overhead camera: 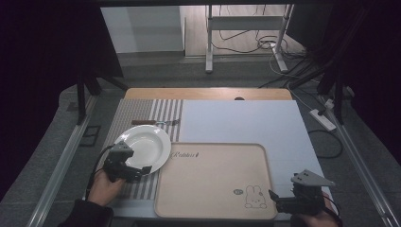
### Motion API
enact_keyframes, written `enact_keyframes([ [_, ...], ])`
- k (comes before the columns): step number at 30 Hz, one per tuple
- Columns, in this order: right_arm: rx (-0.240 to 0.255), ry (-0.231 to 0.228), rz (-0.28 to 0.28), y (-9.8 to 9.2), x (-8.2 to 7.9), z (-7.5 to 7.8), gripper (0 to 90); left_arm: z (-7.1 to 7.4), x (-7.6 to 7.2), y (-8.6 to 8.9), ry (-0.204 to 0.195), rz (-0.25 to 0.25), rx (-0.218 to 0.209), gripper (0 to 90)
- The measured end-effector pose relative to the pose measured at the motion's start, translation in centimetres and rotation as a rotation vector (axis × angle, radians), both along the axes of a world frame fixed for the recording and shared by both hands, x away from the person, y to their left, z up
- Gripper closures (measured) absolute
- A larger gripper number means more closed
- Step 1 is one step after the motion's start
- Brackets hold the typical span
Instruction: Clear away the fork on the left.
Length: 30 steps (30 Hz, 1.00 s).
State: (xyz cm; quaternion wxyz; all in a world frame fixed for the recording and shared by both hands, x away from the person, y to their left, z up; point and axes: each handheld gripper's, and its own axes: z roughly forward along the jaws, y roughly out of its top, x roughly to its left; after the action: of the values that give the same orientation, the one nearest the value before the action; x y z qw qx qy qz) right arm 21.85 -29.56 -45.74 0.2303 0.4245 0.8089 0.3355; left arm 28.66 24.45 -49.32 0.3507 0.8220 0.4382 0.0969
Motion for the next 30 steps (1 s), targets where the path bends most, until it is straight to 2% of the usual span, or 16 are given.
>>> enact_keyframes([
  [7,-0.001,0.003,0.003,0.0,0.0,0.0,0.0,-0.2,2.2,-0.7,0.007,-0.02,0.022,0.1],
  [15,-0.002,0.006,0.006,0.1,0.0,-0.1,0.0,-0.4,4.0,-1.2,-0.001,-0.038,0.036,0.1],
  [24,-0.006,0.008,0.01,0.1,0.0,-0.1,0.0,-0.4,6.6,-1.9,-0.011,-0.047,0.026,0.0],
  [30,-0.007,0.008,0.011,0.1,0.0,-0.1,0.0,-0.3,7.8,-2.3,-0.012,-0.049,0.027,0.0],
])
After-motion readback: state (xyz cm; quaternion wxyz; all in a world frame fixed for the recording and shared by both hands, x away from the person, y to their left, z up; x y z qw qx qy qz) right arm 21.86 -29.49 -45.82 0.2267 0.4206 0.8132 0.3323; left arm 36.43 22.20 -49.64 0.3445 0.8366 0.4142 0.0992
